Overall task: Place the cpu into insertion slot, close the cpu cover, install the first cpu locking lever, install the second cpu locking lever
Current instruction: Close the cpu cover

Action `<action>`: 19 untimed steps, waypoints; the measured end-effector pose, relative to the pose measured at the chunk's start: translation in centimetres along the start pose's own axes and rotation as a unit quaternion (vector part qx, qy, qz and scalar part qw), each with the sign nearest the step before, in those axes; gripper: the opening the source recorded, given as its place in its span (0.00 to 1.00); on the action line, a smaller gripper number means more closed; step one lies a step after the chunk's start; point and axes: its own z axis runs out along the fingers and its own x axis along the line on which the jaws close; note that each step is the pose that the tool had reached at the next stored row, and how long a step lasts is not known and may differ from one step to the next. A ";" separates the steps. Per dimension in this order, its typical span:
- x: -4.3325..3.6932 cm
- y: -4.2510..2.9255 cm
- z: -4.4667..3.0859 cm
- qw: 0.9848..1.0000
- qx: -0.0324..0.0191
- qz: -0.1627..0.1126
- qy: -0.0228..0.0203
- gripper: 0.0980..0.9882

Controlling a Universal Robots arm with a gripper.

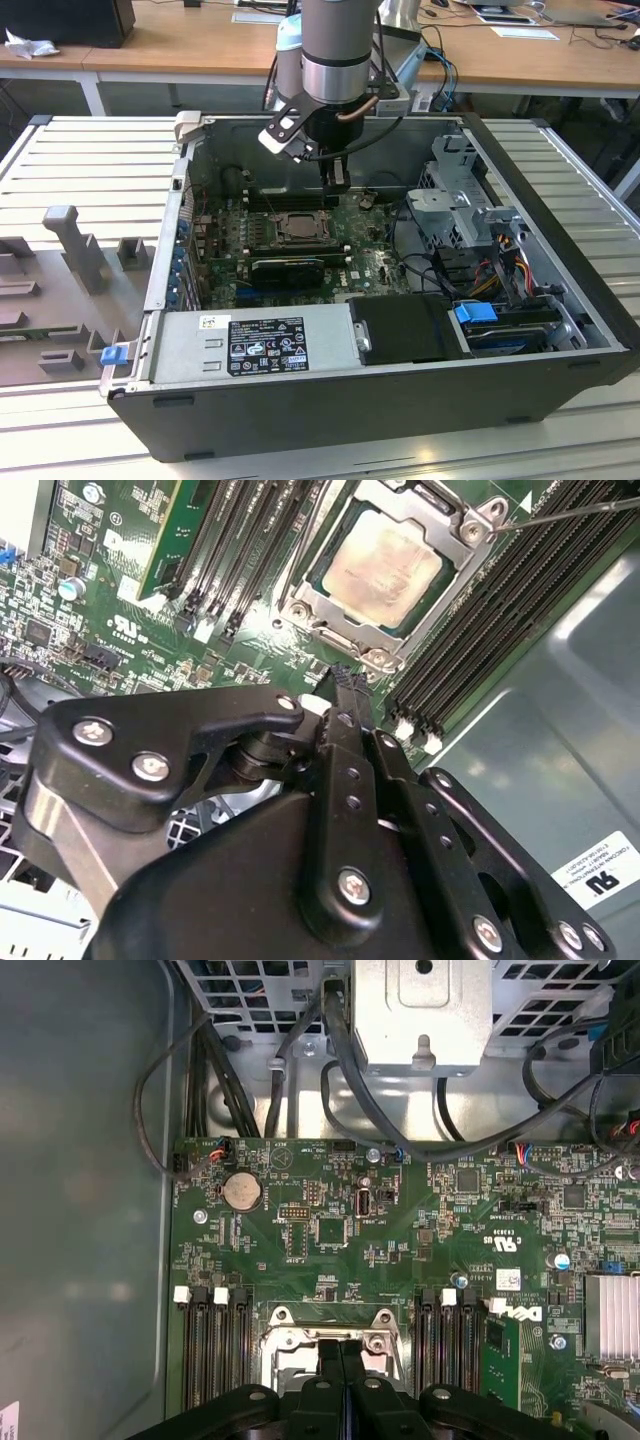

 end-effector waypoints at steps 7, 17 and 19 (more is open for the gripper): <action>0.01 -0.52 -0.03 1.000 0.000 0.000 0.000 0.01; 0.02 -1.09 -0.07 1.000 0.000 0.000 0.000 0.01; 0.02 -1.45 -0.10 1.000 0.000 0.000 0.000 0.01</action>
